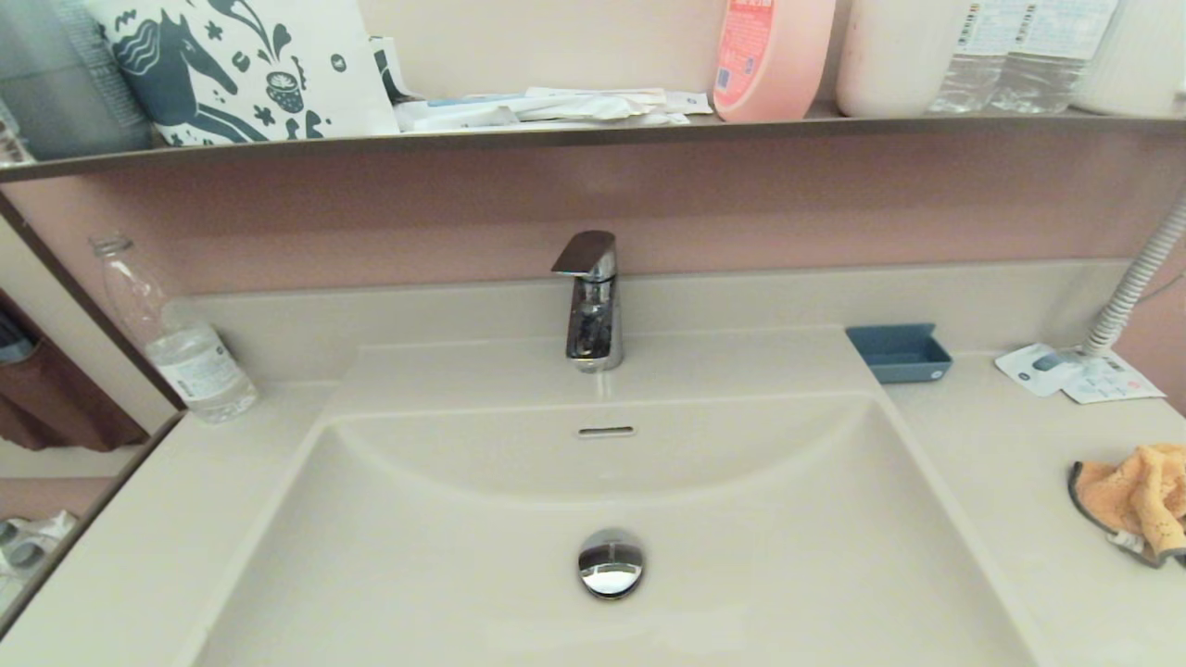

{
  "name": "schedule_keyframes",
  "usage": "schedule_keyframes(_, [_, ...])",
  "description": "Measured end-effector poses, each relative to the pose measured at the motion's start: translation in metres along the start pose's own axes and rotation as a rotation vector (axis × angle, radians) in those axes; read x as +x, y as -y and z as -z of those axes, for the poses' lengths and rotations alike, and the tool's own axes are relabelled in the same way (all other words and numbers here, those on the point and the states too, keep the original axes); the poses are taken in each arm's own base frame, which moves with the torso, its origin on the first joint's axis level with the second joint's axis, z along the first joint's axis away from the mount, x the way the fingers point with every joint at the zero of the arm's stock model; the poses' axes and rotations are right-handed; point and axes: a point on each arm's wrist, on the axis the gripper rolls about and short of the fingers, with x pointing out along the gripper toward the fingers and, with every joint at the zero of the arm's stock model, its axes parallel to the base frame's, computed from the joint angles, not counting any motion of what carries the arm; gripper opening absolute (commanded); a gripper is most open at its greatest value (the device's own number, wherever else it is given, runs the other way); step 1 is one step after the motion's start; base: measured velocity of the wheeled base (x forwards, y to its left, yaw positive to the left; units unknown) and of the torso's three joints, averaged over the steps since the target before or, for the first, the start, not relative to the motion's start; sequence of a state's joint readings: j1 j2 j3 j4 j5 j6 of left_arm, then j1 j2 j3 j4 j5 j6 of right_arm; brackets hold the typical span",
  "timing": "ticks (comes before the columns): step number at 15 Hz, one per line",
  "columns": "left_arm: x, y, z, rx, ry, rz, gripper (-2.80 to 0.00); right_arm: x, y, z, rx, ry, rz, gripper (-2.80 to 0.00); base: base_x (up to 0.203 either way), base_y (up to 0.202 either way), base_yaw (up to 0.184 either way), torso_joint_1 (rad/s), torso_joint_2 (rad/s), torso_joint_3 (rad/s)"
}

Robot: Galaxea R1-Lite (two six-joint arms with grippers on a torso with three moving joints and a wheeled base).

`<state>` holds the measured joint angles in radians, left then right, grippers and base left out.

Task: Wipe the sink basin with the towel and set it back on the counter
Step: Pick up the cloth

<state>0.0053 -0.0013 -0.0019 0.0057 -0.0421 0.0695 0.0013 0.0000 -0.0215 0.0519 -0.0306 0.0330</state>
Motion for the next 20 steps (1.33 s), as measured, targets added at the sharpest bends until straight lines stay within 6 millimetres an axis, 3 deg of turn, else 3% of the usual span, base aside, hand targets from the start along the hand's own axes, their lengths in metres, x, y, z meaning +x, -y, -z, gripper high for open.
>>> schedule_keyframes(5, [0.0,0.0,0.001,-0.008,-0.002,-0.001,-2.8,-0.002,0.0,-0.006,-0.005,0.019,0.003,-2.8,0.0,0.0,0.0,0.0,0.0,0.0])
schedule_keyframes(9, [0.0,0.0,0.001,-0.009,-0.002,-0.001,-2.8,-0.01,0.0,-0.041,-0.01,0.083,0.057,-2.8,0.0,0.0,0.0,0.0,0.0,0.0])
schedule_keyframes(12, [0.0,0.0,0.001,-0.009,-0.002,-0.001,-2.8,-0.003,0.001,-0.077,-0.029,0.045,0.152,-2.8,0.0,0.0,0.0,0.0,0.0,0.0])
schedule_keyframes(15, [0.0,0.0,0.001,-0.009,-0.002,-0.002,-2.8,0.019,0.001,-0.117,-0.064,-0.035,0.245,-2.8,0.0,0.0,0.0,0.0,0.0,0.0])
schedule_keyframes(17, [0.0,0.0,0.001,-0.009,-0.002,-0.001,-2.8,0.045,0.001,-0.143,-0.107,-0.111,0.299,-2.8,0.0,0.0,0.0,0.0,0.0,0.0])
schedule_keyframes(20, [0.0,0.0,0.001,-0.009,-0.002,-0.001,-2.8,0.095,0.01,-0.156,-0.183,-0.274,0.409,-2.8,0.0,0.0,0.0,0.0,0.0,0.0])
